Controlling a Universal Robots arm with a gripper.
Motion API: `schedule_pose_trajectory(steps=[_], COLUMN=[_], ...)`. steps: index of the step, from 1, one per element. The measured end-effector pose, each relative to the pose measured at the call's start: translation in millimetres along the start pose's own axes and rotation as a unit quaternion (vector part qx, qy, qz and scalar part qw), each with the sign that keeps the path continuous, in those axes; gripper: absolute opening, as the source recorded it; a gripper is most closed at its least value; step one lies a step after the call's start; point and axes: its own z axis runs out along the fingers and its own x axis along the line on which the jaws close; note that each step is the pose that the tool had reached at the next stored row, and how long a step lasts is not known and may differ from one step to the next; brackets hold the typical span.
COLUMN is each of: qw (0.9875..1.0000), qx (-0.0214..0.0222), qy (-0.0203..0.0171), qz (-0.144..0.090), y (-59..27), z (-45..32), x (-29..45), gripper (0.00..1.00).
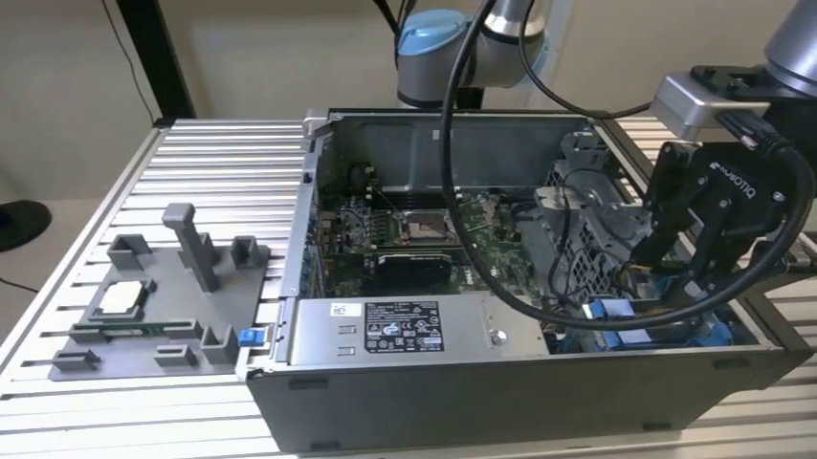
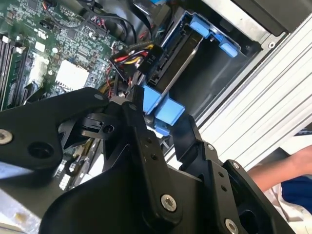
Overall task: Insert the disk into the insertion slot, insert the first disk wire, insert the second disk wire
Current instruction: 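Insert the first disk wire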
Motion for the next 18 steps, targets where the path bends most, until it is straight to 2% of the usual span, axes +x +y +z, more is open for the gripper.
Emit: schedule_pose_trajectory(steps=[5, 11, 18], qw=[1.0000, 0.9998, 0.9990], qx=[0.0000, -0.0001, -0.0002], qy=[-0.0020, -0.0087, -0.0160], qz=[0.001, 0.017, 0.041], y=[-6.7, -10.0, -13.1], z=[-0.5, -0.5, -0.1], x=[-2.4, -2.6, -2.7], gripper=[1.00, 1.00, 1.00])
